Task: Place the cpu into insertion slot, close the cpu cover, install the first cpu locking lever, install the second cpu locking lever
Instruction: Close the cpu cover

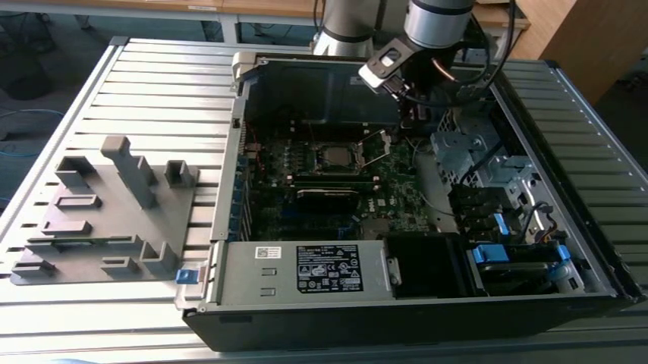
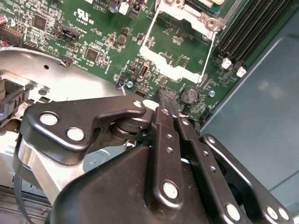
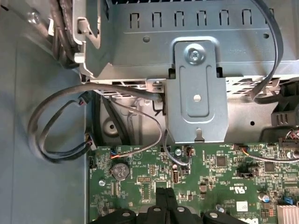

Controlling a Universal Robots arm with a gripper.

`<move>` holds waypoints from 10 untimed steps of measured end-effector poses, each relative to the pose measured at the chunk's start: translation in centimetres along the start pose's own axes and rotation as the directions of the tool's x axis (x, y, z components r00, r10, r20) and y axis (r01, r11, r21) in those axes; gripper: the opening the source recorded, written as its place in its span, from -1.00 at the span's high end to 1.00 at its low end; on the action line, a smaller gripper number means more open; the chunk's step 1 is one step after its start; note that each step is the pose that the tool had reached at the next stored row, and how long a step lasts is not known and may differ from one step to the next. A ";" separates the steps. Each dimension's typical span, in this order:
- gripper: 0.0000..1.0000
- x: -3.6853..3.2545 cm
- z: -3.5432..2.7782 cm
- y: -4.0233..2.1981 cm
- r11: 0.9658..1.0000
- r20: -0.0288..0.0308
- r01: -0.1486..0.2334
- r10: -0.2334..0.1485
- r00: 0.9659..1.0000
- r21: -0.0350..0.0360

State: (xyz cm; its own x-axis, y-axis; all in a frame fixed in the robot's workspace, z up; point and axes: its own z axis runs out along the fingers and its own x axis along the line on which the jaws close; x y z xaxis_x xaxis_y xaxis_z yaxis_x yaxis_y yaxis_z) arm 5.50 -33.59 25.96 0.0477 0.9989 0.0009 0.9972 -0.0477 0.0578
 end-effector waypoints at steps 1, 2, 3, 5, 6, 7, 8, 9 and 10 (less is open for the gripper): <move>0.79 0.00 0.08 0.00 1.000 0.000 -0.002 0.002 1.000 0.000; 0.79 0.00 0.16 0.01 1.000 0.000 -0.003 0.003 1.000 0.000; 0.79 0.00 0.25 0.01 1.000 0.000 -0.004 0.004 1.000 0.000; 0.79 0.00 0.43 0.01 1.000 0.000 -0.004 0.004 1.000 0.000; 0.79 0.00 0.51 0.02 1.000 0.000 -0.004 0.004 1.000 0.000; 0.79 0.00 0.59 0.02 1.000 0.000 -0.004 0.004 1.000 0.000; 0.79 0.00 0.67 0.02 1.000 0.000 -0.005 0.005 1.000 0.000; 0.79 0.00 0.74 0.03 1.000 0.000 -0.004 0.004 1.000 0.000; 0.79 0.01 0.82 0.04 1.000 0.000 -0.004 0.004 1.000 0.000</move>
State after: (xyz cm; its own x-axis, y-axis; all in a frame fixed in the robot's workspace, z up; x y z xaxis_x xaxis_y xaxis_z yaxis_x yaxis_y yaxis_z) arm 5.58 -33.58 25.15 0.0522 0.9986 0.0008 0.9970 -0.0521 0.0578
